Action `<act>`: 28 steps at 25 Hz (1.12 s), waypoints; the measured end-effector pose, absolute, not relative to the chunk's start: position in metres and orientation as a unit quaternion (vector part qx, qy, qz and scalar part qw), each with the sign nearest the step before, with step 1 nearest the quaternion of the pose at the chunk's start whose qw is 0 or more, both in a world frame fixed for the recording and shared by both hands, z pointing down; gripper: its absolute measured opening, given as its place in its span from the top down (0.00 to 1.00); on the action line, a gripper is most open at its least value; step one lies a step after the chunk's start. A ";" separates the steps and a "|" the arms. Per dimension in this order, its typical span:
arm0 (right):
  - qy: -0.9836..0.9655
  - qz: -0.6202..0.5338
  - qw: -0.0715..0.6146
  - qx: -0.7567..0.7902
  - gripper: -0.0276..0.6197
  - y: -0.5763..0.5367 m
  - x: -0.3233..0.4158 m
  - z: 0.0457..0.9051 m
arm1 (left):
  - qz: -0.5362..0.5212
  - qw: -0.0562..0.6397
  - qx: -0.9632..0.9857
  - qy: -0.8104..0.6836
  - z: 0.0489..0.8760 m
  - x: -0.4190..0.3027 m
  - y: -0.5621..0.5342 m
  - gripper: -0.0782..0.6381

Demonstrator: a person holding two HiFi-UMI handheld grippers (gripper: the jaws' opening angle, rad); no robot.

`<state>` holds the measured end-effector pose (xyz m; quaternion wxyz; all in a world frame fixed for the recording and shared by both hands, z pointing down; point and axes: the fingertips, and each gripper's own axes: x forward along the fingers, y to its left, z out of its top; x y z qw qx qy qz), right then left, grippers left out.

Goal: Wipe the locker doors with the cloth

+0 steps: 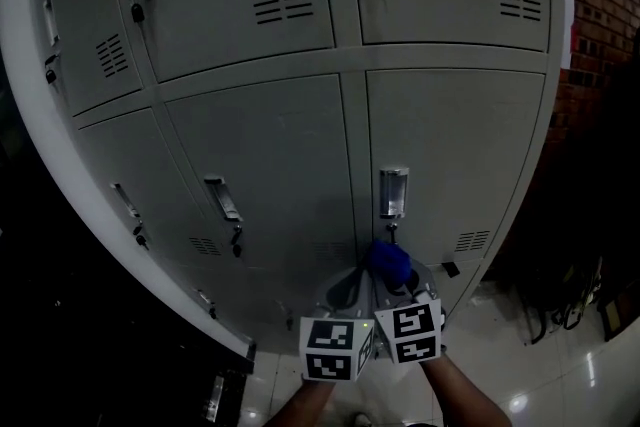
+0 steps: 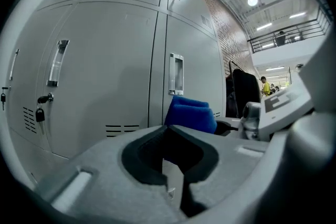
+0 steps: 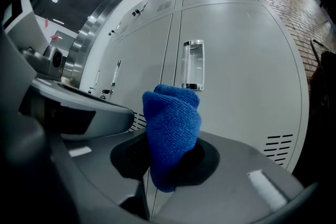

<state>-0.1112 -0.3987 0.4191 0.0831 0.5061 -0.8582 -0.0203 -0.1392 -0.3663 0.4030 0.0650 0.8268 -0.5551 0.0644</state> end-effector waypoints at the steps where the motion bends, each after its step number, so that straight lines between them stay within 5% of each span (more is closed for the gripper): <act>1: -0.858 -0.023 0.084 0.506 0.83 -0.399 -0.110 0.420 | 0.064 0.065 0.828 -0.554 0.404 -0.138 -0.368 0.89; 28: -0.826 -0.013 0.089 0.557 0.83 -0.414 0.066 0.417 | 0.049 0.056 0.822 -0.564 0.387 -0.036 -0.380 0.89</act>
